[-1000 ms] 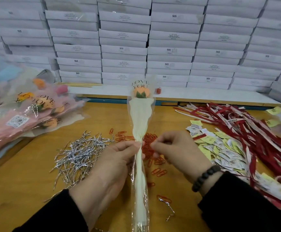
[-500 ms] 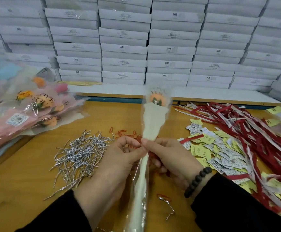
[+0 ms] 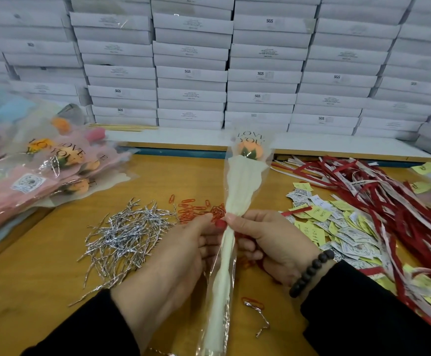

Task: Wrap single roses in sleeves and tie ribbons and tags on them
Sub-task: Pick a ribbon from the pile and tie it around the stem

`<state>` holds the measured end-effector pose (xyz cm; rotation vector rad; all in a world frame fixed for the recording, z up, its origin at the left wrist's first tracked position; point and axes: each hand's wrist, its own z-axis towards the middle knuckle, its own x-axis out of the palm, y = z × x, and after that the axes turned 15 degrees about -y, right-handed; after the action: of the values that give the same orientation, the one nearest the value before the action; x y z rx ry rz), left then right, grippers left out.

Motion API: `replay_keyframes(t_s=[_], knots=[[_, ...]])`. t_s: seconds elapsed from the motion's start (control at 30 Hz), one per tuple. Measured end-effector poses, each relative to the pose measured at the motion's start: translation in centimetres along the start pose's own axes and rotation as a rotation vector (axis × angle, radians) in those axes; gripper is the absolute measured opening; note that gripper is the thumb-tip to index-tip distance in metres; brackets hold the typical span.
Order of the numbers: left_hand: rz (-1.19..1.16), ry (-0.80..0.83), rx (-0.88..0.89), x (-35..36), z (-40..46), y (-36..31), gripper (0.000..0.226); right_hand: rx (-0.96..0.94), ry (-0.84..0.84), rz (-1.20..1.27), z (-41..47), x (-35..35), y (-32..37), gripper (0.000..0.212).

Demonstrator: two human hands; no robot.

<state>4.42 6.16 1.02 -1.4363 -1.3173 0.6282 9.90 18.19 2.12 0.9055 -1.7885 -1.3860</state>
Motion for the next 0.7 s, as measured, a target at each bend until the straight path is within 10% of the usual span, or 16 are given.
replay_keyframes(t_s=[0.37,0.7], knots=[[-0.088,-0.152,0.185,-0.6,0.0,-0.7,0.006,-0.029,0.048,-0.095,0.1,0.2,-0.5,0.008],[0.024,-0.181,0.451,-0.8,0.1,-0.9,0.007,-0.152,-0.118,-0.226,0.0,0.6,-0.9,0.046]])
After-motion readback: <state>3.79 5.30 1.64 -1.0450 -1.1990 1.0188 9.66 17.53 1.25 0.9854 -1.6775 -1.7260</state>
